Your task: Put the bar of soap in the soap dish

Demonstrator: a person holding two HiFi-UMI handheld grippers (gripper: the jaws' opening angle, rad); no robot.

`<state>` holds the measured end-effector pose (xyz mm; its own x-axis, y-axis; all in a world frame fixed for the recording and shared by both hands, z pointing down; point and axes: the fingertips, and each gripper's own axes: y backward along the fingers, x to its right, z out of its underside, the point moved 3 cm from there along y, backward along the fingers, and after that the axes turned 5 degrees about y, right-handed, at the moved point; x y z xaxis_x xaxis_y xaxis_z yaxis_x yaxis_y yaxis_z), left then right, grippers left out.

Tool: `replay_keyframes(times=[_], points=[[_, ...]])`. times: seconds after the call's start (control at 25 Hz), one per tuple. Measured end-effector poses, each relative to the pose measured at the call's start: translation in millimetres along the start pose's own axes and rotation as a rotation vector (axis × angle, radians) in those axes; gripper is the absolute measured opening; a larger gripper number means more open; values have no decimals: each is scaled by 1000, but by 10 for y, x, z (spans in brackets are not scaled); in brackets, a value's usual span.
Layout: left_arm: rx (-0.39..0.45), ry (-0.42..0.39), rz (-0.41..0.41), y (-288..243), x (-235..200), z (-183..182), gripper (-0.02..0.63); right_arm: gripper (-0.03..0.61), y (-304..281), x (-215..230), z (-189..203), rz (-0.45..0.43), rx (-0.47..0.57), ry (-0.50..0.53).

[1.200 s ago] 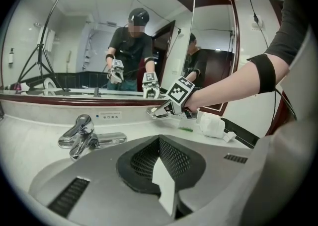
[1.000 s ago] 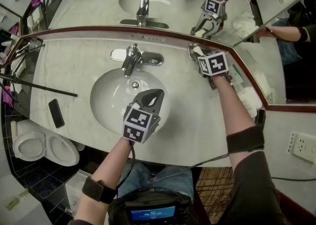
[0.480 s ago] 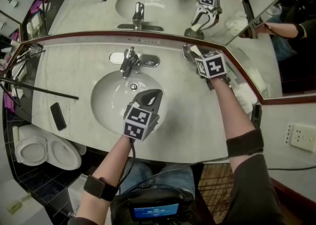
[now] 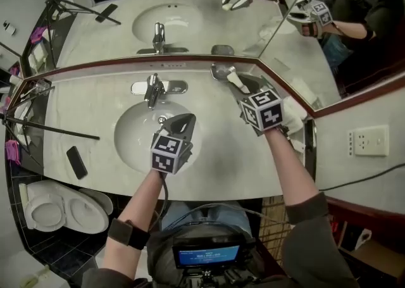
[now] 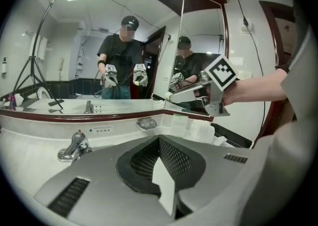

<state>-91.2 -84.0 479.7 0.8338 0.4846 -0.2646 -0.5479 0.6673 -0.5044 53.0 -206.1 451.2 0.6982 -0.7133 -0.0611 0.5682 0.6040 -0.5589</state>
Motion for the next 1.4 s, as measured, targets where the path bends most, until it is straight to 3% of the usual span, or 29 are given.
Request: replay_keyframes(times=[0.28, 0.48, 0.92, 1.4], points=[[50, -18, 10, 228, 116, -217, 3, 155, 708, -289, 68, 40, 91, -26], [44, -32, -2, 330, 141, -219, 3, 155, 833, -411, 298, 46, 69, -22], [17, -39, -45, 380, 82, -149, 3, 155, 369, -1008, 1512, -78, -151, -3], [-9, -37, -83, 461, 59, -44, 3, 156, -181, -1324, 2332, -154, -365, -4]])
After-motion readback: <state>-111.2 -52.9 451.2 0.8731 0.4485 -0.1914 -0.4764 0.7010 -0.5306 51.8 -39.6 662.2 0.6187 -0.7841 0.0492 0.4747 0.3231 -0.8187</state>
